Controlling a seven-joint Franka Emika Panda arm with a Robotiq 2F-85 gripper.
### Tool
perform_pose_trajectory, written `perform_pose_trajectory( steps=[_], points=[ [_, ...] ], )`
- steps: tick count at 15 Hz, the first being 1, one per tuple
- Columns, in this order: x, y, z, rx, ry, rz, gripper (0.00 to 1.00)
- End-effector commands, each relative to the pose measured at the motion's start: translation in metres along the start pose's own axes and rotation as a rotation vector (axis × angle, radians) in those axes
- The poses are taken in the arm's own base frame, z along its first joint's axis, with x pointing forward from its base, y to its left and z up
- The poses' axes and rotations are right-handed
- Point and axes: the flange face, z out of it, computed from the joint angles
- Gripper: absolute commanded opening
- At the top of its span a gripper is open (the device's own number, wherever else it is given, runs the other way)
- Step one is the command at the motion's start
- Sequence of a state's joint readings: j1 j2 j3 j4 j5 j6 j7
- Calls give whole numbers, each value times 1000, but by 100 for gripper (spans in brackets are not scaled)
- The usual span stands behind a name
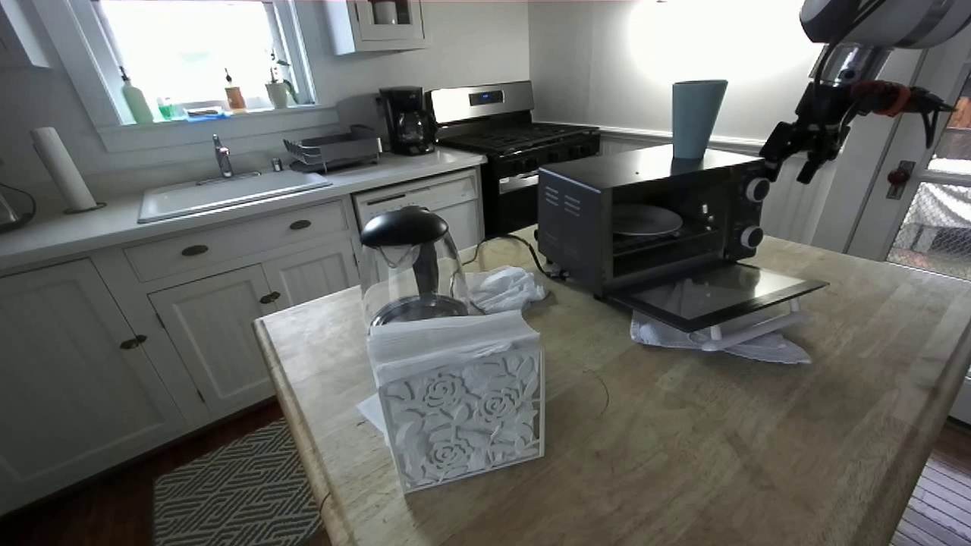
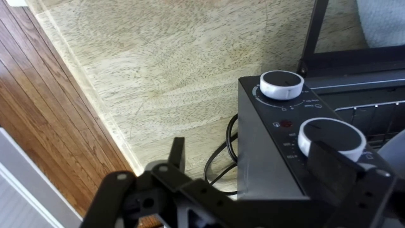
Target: Twist the knob on the oven
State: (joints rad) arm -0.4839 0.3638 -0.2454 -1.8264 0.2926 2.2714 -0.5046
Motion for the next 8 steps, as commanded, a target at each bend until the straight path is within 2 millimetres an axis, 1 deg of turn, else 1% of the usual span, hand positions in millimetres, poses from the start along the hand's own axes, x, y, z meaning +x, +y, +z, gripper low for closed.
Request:
perform_pose_trajectory(
  steps=[1, 8],
  points=[
    [9, 3, 8, 10, -34, 22, 100],
    [12, 6, 18, 9, -60, 33, 100]
  ],
)
